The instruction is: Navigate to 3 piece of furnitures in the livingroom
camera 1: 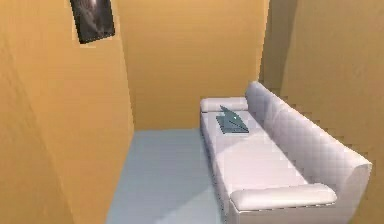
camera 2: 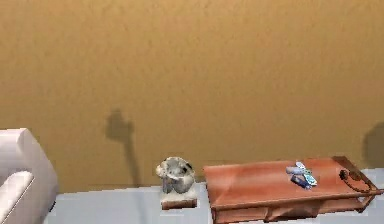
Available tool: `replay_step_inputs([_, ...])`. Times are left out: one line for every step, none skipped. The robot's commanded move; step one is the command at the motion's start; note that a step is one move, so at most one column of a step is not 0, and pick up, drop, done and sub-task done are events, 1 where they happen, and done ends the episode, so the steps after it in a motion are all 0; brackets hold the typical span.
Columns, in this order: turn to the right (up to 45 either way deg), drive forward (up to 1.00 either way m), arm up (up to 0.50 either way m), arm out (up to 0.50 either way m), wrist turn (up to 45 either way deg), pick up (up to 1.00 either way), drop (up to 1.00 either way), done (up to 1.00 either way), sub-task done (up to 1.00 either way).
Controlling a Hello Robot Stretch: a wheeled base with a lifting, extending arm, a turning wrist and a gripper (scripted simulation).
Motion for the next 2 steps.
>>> replay_step_inputs([15.0,0.00,0.00,0.00,0.0,0.00,0.00,0.00,0.00])
replay_step_inputs([0.0,0.00,0.00,0.00,0.0,0.00,0.00,1.00,0.00])
